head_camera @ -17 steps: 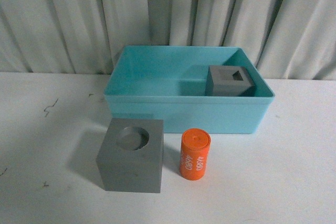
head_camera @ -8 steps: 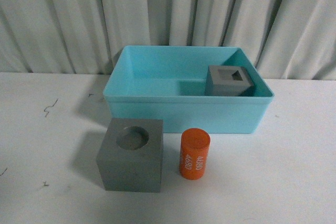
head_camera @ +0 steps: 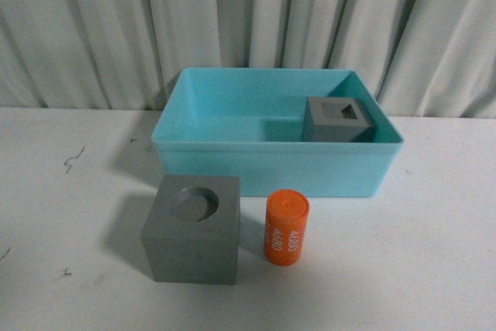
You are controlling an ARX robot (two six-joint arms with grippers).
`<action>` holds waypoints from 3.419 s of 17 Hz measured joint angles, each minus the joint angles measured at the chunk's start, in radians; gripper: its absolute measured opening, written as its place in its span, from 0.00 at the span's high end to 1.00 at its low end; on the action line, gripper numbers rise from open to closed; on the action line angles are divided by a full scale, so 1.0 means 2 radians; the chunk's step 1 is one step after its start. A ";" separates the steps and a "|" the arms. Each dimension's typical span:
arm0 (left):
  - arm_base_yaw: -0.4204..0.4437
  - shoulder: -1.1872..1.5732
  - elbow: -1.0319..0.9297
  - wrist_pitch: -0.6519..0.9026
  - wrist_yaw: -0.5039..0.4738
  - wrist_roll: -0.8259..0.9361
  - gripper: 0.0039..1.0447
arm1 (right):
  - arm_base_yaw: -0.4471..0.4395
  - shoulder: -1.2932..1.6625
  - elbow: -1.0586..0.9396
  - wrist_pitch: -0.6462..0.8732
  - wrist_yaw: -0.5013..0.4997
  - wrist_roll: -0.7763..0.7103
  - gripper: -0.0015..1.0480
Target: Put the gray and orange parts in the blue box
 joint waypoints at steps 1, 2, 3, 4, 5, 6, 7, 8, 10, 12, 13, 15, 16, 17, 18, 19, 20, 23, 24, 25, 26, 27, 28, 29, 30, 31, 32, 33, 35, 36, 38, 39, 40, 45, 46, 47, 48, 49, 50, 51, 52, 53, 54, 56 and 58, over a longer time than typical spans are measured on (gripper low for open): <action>0.000 0.000 0.000 0.000 0.000 0.000 0.06 | 0.000 -0.012 -0.004 -0.008 0.000 0.000 0.98; 0.000 0.000 0.000 0.000 0.000 0.000 0.06 | 0.000 -0.021 -0.007 -0.015 0.000 0.000 0.98; 0.000 0.000 0.000 0.000 0.000 0.000 0.06 | 0.000 -0.025 -0.009 -0.017 0.000 0.000 0.98; 0.000 0.000 0.000 0.000 0.000 0.000 0.06 | 0.000 -0.027 -0.009 -0.019 0.000 0.000 0.98; 0.000 0.000 0.000 0.000 0.000 0.000 0.06 | 0.000 -0.032 -0.010 -0.023 0.000 0.000 0.98; 0.000 0.000 0.000 0.000 0.000 0.000 0.06 | 0.000 -0.041 -0.013 -0.029 0.000 -0.001 0.98; 0.000 0.000 0.000 0.000 0.000 0.000 0.06 | 0.000 -0.058 -0.017 -0.040 0.000 -0.001 0.98; 0.000 0.000 0.000 0.000 0.000 0.000 0.06 | 0.000 -0.071 -0.019 -0.050 0.000 -0.001 0.98; 0.000 0.000 0.000 0.000 0.000 0.000 0.06 | 0.000 -0.084 -0.034 -0.052 0.000 -0.001 0.98; 0.000 0.000 0.000 0.000 0.000 0.000 0.06 | 0.000 -0.120 -0.034 -0.075 0.000 -0.001 0.98; 0.000 0.000 0.000 0.000 0.000 0.000 0.06 | 0.000 -0.131 -0.034 -0.089 0.000 -0.001 0.98; 0.000 0.000 0.000 0.000 0.000 0.000 0.06 | 0.000 -0.153 -0.034 -0.112 0.000 -0.001 0.98; 0.000 0.000 0.000 0.000 0.000 0.000 0.06 | 0.000 -0.163 -0.034 -0.121 0.000 -0.001 0.98; 0.000 0.000 0.000 0.000 0.000 0.000 0.06 | 0.000 -0.174 -0.034 -0.131 0.000 -0.001 0.98; 0.000 0.000 0.000 0.000 0.000 0.000 0.06 | 0.000 -0.182 -0.034 -0.142 0.000 -0.001 0.98; 0.000 0.000 0.000 0.000 0.000 0.000 0.06 | 0.000 -0.191 -0.034 -0.149 0.000 -0.001 0.98; 0.000 0.000 0.000 0.000 0.000 0.000 0.06 | 0.000 -0.199 -0.034 -0.156 0.000 -0.001 0.98; 0.000 0.000 0.000 0.000 0.000 0.000 0.06 | 0.000 -0.282 -0.031 -0.238 0.000 -0.001 0.98; 0.000 0.000 0.000 0.000 -0.001 0.000 0.06 | 0.000 -0.283 -0.033 -0.250 0.000 -0.001 0.98; 0.000 0.000 0.000 0.000 0.000 0.000 0.06 | 0.000 -0.282 -0.033 -0.245 -0.001 -0.001 0.98; 0.000 0.000 0.000 0.000 0.000 0.000 0.06 | 0.000 -0.283 -0.033 -0.245 -0.001 -0.001 0.92; 0.000 0.000 0.000 0.000 0.000 0.000 0.06 | 0.000 -0.283 -0.033 -0.245 -0.001 -0.001 0.80; 0.000 0.000 0.000 0.000 0.000 0.000 0.06 | 0.000 -0.283 -0.033 -0.245 -0.001 -0.001 0.68; 0.000 0.000 0.000 0.000 0.000 0.000 0.06 | 0.000 -0.283 -0.033 -0.245 -0.001 -0.001 0.56; 0.000 0.000 0.000 0.000 0.000 0.000 0.06 | 0.000 -0.283 -0.033 -0.245 -0.001 -0.001 0.44; -0.013 0.041 0.038 -0.106 -0.021 -0.028 0.06 | 0.000 -0.283 -0.033 -0.245 -0.001 -0.001 0.32; -0.049 0.165 0.099 -0.187 -0.053 -0.076 0.06 | 0.000 -0.283 -0.033 -0.245 -0.001 -0.001 0.21; -0.093 0.272 0.144 -0.176 -0.077 -0.117 0.06 | 0.002 -0.283 -0.033 -0.245 -0.001 -0.001 0.09; -0.163 0.415 0.209 -0.089 -0.106 -0.148 0.06 | 0.002 -0.283 -0.033 -0.245 -0.001 -0.001 0.07; -0.196 0.491 0.243 -0.043 -0.118 -0.151 0.06 | 0.002 -0.283 -0.033 -0.245 -0.001 -0.001 0.06; -0.226 0.606 0.286 0.001 -0.126 -0.154 0.06 | 0.002 -0.283 -0.033 -0.245 -0.001 -0.001 0.06; -0.230 0.661 0.304 0.017 -0.133 -0.154 0.06 | 0.002 -0.283 -0.033 -0.245 -0.001 -0.001 0.06; -0.230 0.700 0.317 0.029 -0.140 -0.153 0.06 | 0.002 -0.283 -0.033 -0.245 -0.001 -0.001 0.06; -0.224 0.815 0.368 0.066 -0.147 -0.130 0.06 | 0.002 -0.283 -0.033 -0.245 -0.001 -0.001 0.06; -0.225 0.826 0.377 0.066 -0.145 -0.127 0.06 | 0.002 -0.283 -0.033 -0.245 -0.001 -0.001 0.06; -0.227 0.835 0.385 0.068 -0.144 -0.124 0.06 | 0.002 -0.283 -0.033 -0.245 -0.001 -0.001 0.06; -0.231 0.845 0.393 0.070 -0.142 -0.123 0.06 | 0.002 -0.283 -0.033 -0.245 -0.001 -0.001 0.06; -0.232 0.855 0.398 0.072 -0.142 -0.123 0.06 | 0.002 -0.283 -0.033 -0.245 -0.001 -0.001 0.06; -0.234 0.864 0.402 0.073 -0.140 -0.123 0.06 | 0.002 -0.283 -0.033 -0.245 -0.001 -0.001 0.06; -0.234 0.874 0.405 0.074 -0.138 -0.123 0.06 | 0.002 -0.283 -0.033 -0.245 -0.001 -0.001 0.06; -0.233 0.882 0.407 0.077 -0.138 -0.121 0.06 | 0.002 -0.283 -0.033 -0.245 -0.001 -0.001 0.06; -0.231 0.889 0.411 0.077 -0.138 -0.120 0.06 | 0.002 -0.283 -0.033 -0.245 -0.001 -0.001 0.06; -0.229 0.896 0.415 0.079 -0.136 -0.119 0.06 | 0.002 -0.283 -0.033 -0.245 -0.001 -0.001 0.06; -0.224 0.915 0.427 0.083 -0.134 -0.109 0.06 | 0.002 -0.283 -0.033 -0.245 -0.001 -0.001 0.06; -0.221 0.932 0.435 0.085 -0.134 -0.101 0.06 | 0.002 -0.283 -0.033 -0.245 -0.001 -0.001 0.06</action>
